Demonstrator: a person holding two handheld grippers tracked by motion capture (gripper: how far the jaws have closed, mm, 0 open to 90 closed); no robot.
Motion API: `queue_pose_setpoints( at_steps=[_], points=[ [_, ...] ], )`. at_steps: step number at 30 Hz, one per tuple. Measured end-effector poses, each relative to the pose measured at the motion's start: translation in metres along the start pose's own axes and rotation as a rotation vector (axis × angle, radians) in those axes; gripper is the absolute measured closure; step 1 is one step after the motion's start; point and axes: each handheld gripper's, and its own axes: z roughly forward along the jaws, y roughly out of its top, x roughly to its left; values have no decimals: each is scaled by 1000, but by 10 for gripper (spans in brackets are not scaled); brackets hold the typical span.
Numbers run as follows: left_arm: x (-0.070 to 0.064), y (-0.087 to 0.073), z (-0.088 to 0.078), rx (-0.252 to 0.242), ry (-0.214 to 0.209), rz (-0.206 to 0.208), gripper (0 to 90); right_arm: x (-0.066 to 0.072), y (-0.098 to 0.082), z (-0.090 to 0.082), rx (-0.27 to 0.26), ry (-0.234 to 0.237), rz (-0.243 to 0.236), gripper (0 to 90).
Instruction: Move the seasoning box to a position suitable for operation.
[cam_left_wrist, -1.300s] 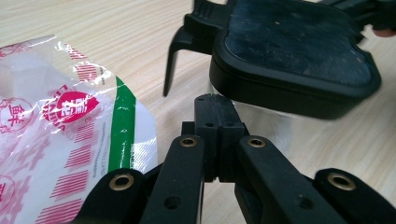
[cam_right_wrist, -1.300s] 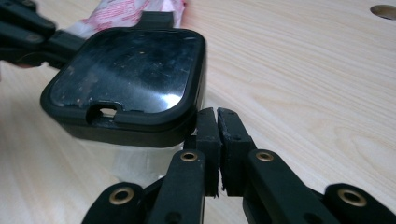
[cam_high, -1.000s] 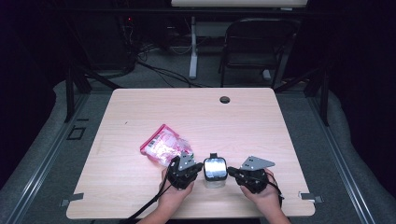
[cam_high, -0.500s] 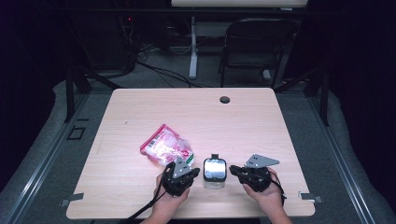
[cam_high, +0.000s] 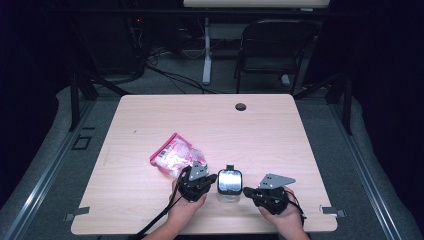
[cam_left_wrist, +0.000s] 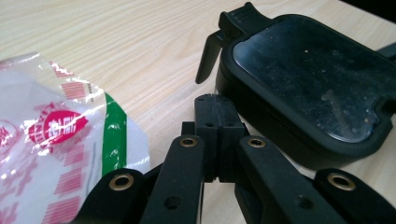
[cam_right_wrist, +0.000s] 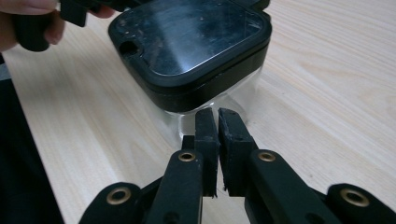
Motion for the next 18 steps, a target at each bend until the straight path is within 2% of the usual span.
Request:
queue_pose_setpoints(
  at_steps=[3, 4, 6, 9, 10, 12, 13, 14, 15, 16, 18],
  points=[
    [0, 2, 1, -1, -14, 4, 900, 2, 1, 0, -9, 1, -3, 870],
    [1, 5, 3, 0, -28, 20, 900, 4, 2, 0, -18, 18, 1, 871],
    [3, 9, 6, 6, -34, 34, 900, 6, 2, 0, -18, 21, 1, 877],
    [7, 14, 4, -12, -54, 31, 900, 6, 1, 0, -22, 37, 4, 871],
    [7, 14, 4, -12, -54, 31, 900, 7, 0, 1, -29, 54, 9, 861],
    [5, 16, -4, -18, -13, 61, 900, 7, 0, 0, -28, 61, -12, 852],
    [5, 16, -4, -18, -13, 61, 900, 7, 0, -1, -27, 54, -28, 851],
    [3, 14, -14, -26, 25, 76, 900, 6, 1, -4, -37, 35, -30, 851],
    [3, 14, -14, -26, 25, 76, 900, 6, 1, -4, -37, 35, -30, 851],
    [3, 11, -25, -37, 29, 61, 900, -2, 1, -11, -54, 5, -14, 851],
    [2, 7, -32, -37, 15, 39, 900, -11, 2, -14, -71, -39, 9, 841]
  ],
)
